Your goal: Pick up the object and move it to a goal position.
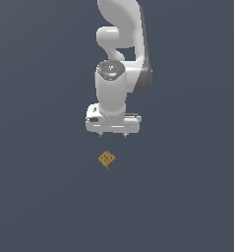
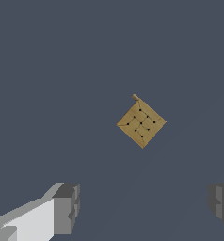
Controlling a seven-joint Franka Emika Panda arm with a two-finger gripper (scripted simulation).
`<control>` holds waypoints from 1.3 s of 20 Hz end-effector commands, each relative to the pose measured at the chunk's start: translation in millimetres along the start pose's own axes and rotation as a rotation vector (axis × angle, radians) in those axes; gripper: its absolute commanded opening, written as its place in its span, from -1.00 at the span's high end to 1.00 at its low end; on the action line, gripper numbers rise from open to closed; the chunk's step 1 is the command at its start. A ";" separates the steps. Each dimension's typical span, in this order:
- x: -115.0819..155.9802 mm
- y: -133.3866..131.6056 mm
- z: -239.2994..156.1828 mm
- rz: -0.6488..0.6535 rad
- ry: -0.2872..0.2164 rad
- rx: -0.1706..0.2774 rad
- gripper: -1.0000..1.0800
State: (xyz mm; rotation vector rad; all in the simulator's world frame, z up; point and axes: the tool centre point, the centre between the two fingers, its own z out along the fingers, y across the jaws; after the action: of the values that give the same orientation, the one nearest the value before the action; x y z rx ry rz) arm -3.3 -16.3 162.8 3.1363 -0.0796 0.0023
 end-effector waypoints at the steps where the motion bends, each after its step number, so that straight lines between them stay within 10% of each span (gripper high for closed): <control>1: 0.0 0.0 0.0 0.000 0.000 0.000 -0.92; 26: 10.9 3.2 5.4 -0.179 0.001 -0.026 -0.92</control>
State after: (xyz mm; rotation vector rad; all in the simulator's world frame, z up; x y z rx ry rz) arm 6.0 -19.0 160.7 3.1073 0.1622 0.0043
